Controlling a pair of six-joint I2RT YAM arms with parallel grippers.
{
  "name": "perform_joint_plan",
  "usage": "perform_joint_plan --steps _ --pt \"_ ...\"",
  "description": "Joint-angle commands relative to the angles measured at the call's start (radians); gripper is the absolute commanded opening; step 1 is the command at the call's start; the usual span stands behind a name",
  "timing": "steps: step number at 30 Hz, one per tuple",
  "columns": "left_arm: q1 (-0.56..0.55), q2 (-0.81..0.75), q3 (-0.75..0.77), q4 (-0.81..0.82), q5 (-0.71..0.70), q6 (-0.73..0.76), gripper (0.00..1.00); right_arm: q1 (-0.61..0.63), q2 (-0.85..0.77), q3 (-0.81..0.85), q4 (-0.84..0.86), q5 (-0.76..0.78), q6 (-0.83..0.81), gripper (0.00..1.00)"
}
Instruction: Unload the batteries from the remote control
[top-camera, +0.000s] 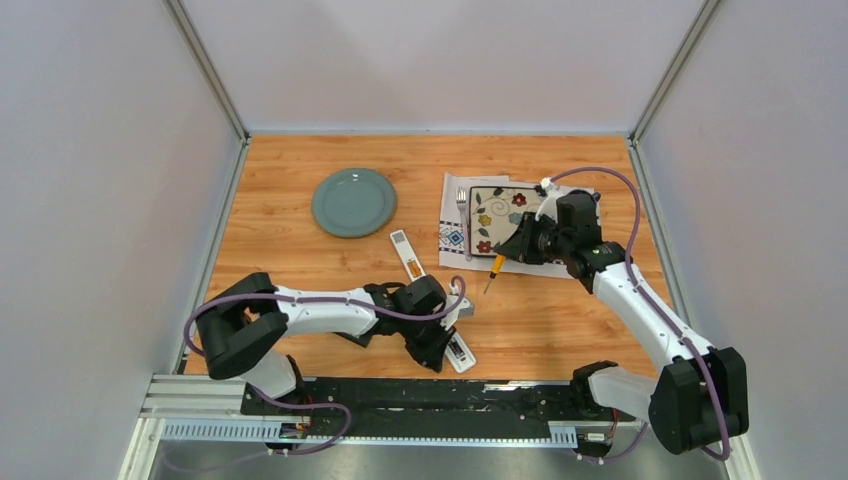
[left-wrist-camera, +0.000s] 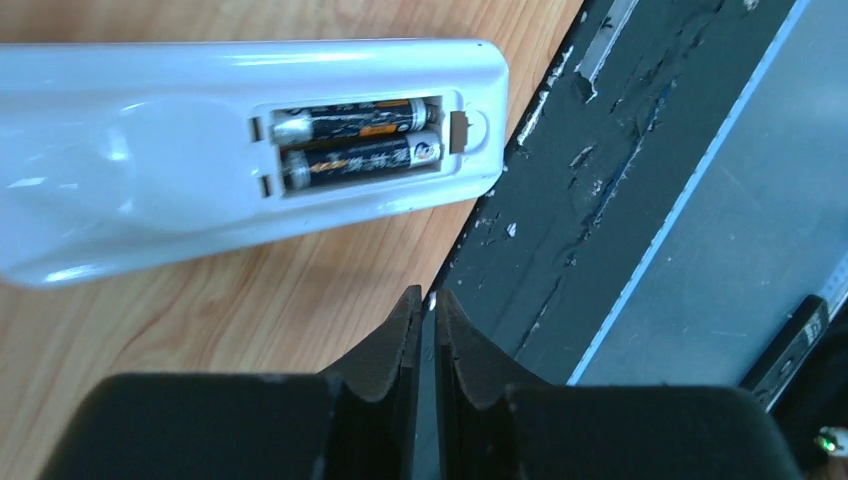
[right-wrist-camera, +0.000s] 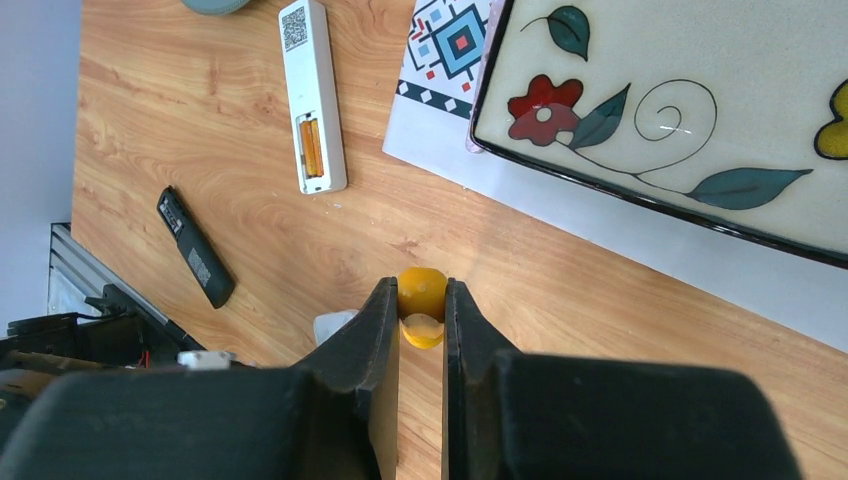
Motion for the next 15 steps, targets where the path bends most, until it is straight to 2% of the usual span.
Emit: perform_joint_plan --steps 1,5,15 --pt "-0.042 0.086 0.068 0.045 0.025 0.03 0.14 -0.013 -0.034 0.001 -0.009 -0.002 0.011 0.0" --pt "-0.048 0.148 0.097 0.083 0.028 0.025 0.09 -0.018 -0.061 0.0 -0.019 0.007 0.008 0.0" --pt "-0.048 0.253 0.221 0.126 0.008 0.027 0.06 -0.053 -0.092 -0.014 -0.052 0.052 0.009 0.0"
